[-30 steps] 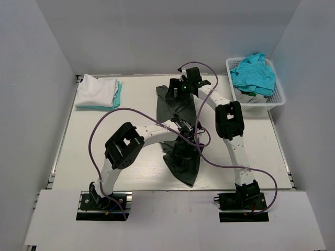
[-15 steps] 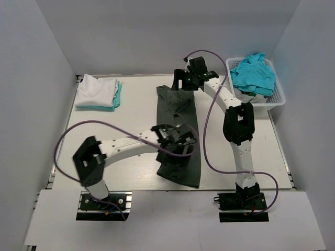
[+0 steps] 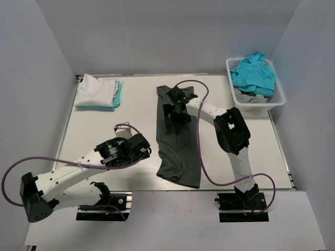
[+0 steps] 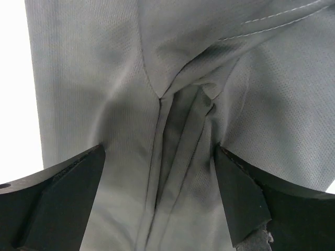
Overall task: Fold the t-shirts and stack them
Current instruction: Rotate the tshirt 90 degrees
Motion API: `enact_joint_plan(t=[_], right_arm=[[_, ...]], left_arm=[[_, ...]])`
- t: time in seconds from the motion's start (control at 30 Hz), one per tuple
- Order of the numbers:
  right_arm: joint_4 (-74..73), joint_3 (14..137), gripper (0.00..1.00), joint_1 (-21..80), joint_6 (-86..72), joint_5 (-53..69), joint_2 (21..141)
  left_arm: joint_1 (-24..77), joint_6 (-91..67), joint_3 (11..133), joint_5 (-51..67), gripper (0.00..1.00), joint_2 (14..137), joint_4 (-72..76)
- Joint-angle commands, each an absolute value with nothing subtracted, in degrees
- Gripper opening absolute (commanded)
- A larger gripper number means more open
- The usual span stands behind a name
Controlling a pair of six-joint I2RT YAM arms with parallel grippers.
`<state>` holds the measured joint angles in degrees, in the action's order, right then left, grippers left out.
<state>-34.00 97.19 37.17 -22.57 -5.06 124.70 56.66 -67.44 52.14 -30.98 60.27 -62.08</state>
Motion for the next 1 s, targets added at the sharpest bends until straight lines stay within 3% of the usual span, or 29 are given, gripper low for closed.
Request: enact_joint_plan(t=[0.0, 0.3, 0.47, 0.7, 0.97], right_arm=[[-34.9, 98.8, 0.90, 36.5, -26.6, -10.5, 124.1], [-34.8, 110.4, 0.90, 35.3, -25.8, -14.3, 134.4], [-33.1, 118.5, 0.90, 35.0, -20.0, -1.6, 138.2], [-24.2, 105.6, 0.90, 34.6, -18.7, 2.7, 122.6], [-15.4, 73.0, 0.90, 31.4, -18.8, 1.2, 88.5]], left_arm=[[56.2, -71.3, 48.3, -33.4, 1.00, 54.7, -57.6], [56.2, -69.8, 45.2, -30.3, 1.00, 53.4, -52.0], [56.2, -64.3, 46.6, -24.9, 1.00, 57.4, -45.9], [56.2, -57.4, 52.6, -16.0, 1.00, 68.6, -44.7], [57.3, -49.8, 57.0, -9.3, 1.00, 79.6, -47.8]])
